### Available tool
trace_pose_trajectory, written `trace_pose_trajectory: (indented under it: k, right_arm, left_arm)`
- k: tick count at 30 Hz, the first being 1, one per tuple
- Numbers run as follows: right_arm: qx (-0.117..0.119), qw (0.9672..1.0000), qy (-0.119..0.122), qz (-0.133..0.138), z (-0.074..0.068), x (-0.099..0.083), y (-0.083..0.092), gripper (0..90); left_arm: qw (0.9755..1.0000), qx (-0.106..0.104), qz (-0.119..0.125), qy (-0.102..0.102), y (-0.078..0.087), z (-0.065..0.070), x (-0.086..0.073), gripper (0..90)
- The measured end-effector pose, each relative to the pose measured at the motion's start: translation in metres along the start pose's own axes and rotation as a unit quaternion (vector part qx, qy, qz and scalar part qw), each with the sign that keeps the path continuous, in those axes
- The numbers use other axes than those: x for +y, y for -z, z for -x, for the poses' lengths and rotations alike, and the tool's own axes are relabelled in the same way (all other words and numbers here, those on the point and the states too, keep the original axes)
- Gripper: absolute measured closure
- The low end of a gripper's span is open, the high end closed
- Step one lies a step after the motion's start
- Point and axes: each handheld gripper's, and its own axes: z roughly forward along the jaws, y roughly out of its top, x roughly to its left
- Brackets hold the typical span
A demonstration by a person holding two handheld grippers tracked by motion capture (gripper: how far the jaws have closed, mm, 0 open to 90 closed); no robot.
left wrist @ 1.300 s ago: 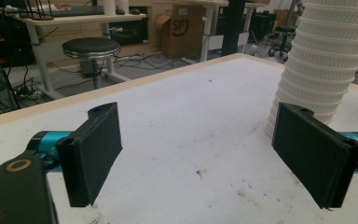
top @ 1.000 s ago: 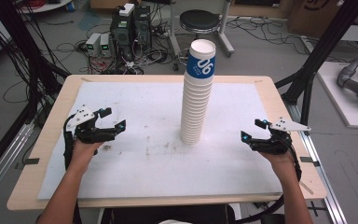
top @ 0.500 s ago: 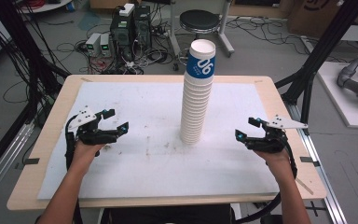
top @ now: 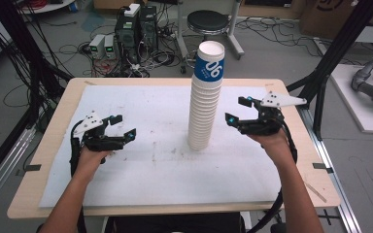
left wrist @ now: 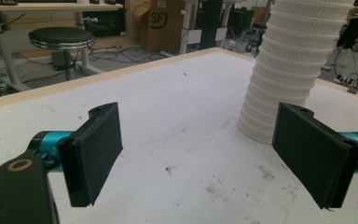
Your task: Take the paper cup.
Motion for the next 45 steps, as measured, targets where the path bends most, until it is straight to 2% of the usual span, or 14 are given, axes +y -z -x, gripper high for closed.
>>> trace_pose_trajectory:
  k: [1, 2, 6, 14, 21, 23, 27, 31, 34, 38, 42, 45]
  right_arm:
    - [0.003, 1.0, 0.003, 0.002, 0.001, 0.009, -0.005, 19.4]
    - [0.003, 1.0, 0.003, 0.002, 0.001, 0.009, -0.005, 19.4]
    - [0.02, 0.9997, 0.014, 0.009, -0.002, 0.032, -0.016, 19.4]
    - [0.026, 0.9995, 0.012, 0.015, -0.004, 0.05, -0.031, 19.1]
    - [0.035, 0.9991, 0.01, 0.022, -0.008, 0.054, -0.042, 16.5]
    - [0.036, 0.9992, 0.011, 0.011, -0.008, 0.053, -0.048, 14.4]
    - [0.029, 0.9993, 0.019, 0.012, -0.009, 0.054, -0.048, 15.2]
    - [0.032, 0.9993, 0.02, 0.008, -0.009, 0.055, -0.047, 16.2]
    - [0.031, 0.9992, 0.024, 0.009, -0.011, 0.055, -0.048, 16.4]
    - [0.032, 0.9992, 0.024, 0.009, -0.011, 0.055, -0.048, 16.5]
    - [0.033, 0.9991, 0.024, 0.009, -0.009, 0.055, -0.047, 16.5]
    - [0.034, 0.9991, 0.023, 0.008, -0.009, 0.055, -0.046, 16.5]
  left_arm:
    - [1.0, 0.0, 0.0, 0.0, 0.0, 0.0, 0.0, 15.8]
    - [1.0, 0.0, 0.0, 0.0, 0.0, 0.0, 0.0, 15.8]
    - [1.0, 0.001, 0.0, 0.001, 0.0, -0.001, 0.0, 15.8]
    - [1.0, 0.0, -0.001, 0.003, -0.001, -0.001, 0.0, 15.8]
    - [1.0, 0.004, 0.0, 0.002, 0.0, -0.001, 0.0, 15.8]
    - [1.0, 0.005, 0.001, -0.001, -0.001, -0.001, 0.002, 15.8]
    - [1.0, 0.005, 0.006, -0.005, -0.001, -0.001, 0.009, 15.8]
    - [0.9996, -0.011, 0.026, -0.006, -0.004, -0.002, 0.032, 15.6]
    - [0.9989, -0.028, 0.03, -0.025, -0.01, 0.001, 0.059, 15.6]
    - [0.9971, -0.056, 0.033, -0.04, -0.02, 0.006, 0.097, 15.7]
    - [0.9932, -0.097, 0.034, -0.055, -0.033, 0.015, 0.133, 15.7]
    - [0.9892, -0.126, 0.036, -0.066, -0.043, 0.025, 0.159, 15.7]
